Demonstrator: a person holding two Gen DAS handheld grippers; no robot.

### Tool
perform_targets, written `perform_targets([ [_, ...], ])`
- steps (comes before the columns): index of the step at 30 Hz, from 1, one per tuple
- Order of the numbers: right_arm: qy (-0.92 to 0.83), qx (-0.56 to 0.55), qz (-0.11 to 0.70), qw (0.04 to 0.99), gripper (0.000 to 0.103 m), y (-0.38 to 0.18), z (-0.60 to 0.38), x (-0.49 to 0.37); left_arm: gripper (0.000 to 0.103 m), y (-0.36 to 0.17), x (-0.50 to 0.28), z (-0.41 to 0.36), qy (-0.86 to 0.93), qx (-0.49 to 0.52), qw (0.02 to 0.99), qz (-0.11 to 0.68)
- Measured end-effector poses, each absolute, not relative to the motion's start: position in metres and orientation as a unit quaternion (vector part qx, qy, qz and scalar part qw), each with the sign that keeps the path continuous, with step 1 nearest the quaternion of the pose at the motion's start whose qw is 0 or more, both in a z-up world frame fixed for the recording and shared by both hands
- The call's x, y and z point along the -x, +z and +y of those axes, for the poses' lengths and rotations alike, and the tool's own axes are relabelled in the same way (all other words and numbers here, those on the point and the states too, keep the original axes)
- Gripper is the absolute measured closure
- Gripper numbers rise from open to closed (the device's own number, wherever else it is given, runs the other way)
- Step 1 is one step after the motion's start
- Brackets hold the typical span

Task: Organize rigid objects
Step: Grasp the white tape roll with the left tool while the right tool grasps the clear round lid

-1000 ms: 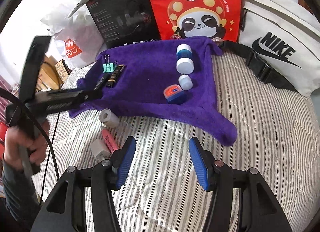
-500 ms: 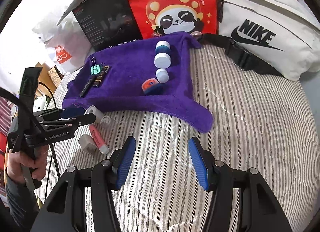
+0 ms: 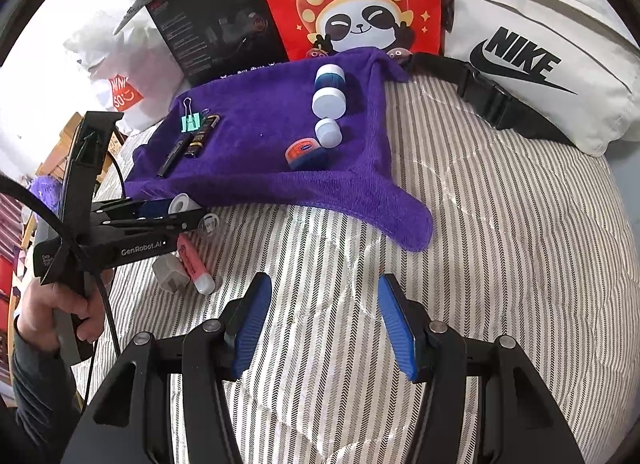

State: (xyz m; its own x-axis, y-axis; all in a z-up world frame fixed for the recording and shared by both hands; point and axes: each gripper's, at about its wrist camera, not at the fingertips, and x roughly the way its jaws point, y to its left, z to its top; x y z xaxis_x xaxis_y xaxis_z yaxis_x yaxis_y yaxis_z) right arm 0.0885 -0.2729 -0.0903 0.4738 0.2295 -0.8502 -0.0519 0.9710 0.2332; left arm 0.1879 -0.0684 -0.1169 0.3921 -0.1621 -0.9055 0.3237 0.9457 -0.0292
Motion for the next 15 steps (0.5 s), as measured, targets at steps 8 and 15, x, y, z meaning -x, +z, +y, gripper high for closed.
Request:
perform_targets([
  [8, 0.093, -0.081, 0.507, 0.853, 0.048, -0.092, -0.263, -0.094, 0.076, -0.105, -0.178, -0.046, -0.144, -0.061, 0.842, 0.517],
  [15, 0.126, -0.066, 0.499, 0.855, 0.048, -0.094, -0.231, -0.106, 0.076, -0.107, -0.165, 0.004, -0.108, -0.051, 0.843, 0.524],
])
